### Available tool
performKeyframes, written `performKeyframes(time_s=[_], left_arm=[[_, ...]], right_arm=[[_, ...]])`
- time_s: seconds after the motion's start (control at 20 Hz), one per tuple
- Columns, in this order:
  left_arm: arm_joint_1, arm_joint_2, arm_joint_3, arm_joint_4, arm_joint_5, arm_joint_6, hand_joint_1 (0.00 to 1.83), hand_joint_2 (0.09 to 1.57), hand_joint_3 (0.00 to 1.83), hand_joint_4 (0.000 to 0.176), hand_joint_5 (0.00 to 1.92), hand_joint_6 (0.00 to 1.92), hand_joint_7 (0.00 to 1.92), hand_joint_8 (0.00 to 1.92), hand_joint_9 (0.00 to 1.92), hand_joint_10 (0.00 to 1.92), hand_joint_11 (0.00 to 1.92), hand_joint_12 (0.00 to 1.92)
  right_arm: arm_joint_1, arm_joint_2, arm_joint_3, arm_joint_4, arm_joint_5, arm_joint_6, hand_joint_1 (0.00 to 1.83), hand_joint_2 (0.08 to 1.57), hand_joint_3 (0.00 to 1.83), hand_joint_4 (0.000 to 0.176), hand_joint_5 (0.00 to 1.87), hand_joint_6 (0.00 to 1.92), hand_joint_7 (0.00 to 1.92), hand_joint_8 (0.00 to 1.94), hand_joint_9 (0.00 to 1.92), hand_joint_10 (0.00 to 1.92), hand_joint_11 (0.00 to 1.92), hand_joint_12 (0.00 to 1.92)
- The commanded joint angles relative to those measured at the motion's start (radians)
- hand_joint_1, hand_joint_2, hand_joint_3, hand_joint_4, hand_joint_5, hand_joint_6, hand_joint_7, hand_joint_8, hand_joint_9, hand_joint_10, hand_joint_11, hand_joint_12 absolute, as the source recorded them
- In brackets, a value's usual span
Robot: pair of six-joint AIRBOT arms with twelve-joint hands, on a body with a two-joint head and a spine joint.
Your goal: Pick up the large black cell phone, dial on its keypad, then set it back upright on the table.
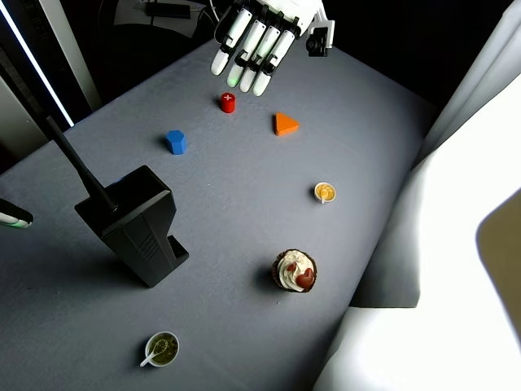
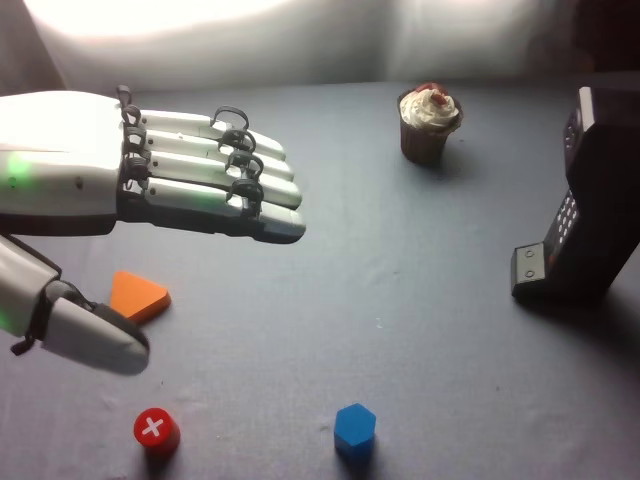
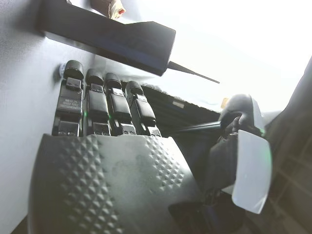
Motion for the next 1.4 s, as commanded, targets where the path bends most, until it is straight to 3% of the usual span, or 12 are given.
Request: performKeyframes(time_s=[0.0,0.25,0.3,0.45,0.6,0.85,1.1,1.35], left_arm=[[-0.023,0.000,-0.001,-0.089,-0.066,-0.001,0.00,1.13,0.01,0.033,0.11,0.01,0.13,0.01,0.09,0.01,0.00,0.22],[-0.033,0.001,-0.014,-0.069,-0.074,-0.001,0.00,1.13,0.00,0.037,0.12,0.00,0.15,0.00,0.12,0.01,0.00,0.29],[-0.042,0.003,-0.016,-0.047,-0.083,0.001,0.00,1.13,0.00,0.036,0.11,0.00,0.14,0.00,0.12,0.00,0.00,0.26],[-0.052,0.005,-0.019,-0.009,-0.079,0.022,0.00,1.13,0.00,0.037,0.12,0.00,0.16,0.00,0.11,0.00,0.00,0.23],[-0.058,0.005,-0.032,-0.006,-0.057,0.021,0.00,1.14,0.00,0.035,0.11,0.00,0.14,0.00,0.10,0.00,0.00,0.25],[-0.065,0.008,-0.048,-0.007,-0.017,0.004,0.00,1.14,0.00,0.035,0.10,0.00,0.12,0.00,0.08,0.00,0.00,0.21],[-0.066,0.009,-0.047,-0.037,0.002,0.004,0.00,1.14,0.00,0.038,0.10,0.00,0.12,0.01,0.09,0.00,0.00,0.20],[-0.065,0.008,-0.053,-0.051,-0.003,0.043,0.00,1.14,0.00,0.044,0.10,0.00,0.15,0.00,0.10,0.00,0.00,0.21]], right_arm=[[0.005,0.002,0.004,0.008,0.119,0.007,0.20,0.91,0.01,0.000,0.12,0.00,0.16,0.01,0.15,0.01,0.00,0.69],[0.011,-0.011,0.033,0.020,0.119,-0.007,0.25,0.89,0.00,0.000,0.08,0.00,0.12,0.00,0.13,0.00,0.00,0.69],[0.020,-0.025,0.056,0.046,0.119,-0.060,0.27,0.88,0.00,0.000,0.07,0.00,0.12,0.00,0.14,0.00,0.00,0.68],[0.035,-0.027,0.094,0.140,0.119,-0.066,0.29,0.87,0.00,0.000,0.10,0.01,0.13,0.00,0.15,0.00,0.00,0.68],[0.066,-0.050,0.157,0.181,0.119,-0.066,0.33,0.87,0.00,0.000,0.02,0.00,0.06,0.00,0.08,0.00,0.00,0.55],[0.094,-0.120,0.302,0.064,0.118,-0.081,0.56,0.86,0.00,0.000,0.01,0.00,0.05,0.00,0.06,0.00,0.00,0.41],[0.125,-0.184,0.420,0.031,0.104,-0.081,0.60,0.87,0.00,0.000,0.00,0.00,0.03,0.00,0.04,0.00,0.00,0.36],[0.257,-0.223,0.499,-0.027,0.018,-0.107,0.69,0.93,0.01,0.000,0.02,0.00,0.03,0.00,0.04,0.00,0.00,0.32]])
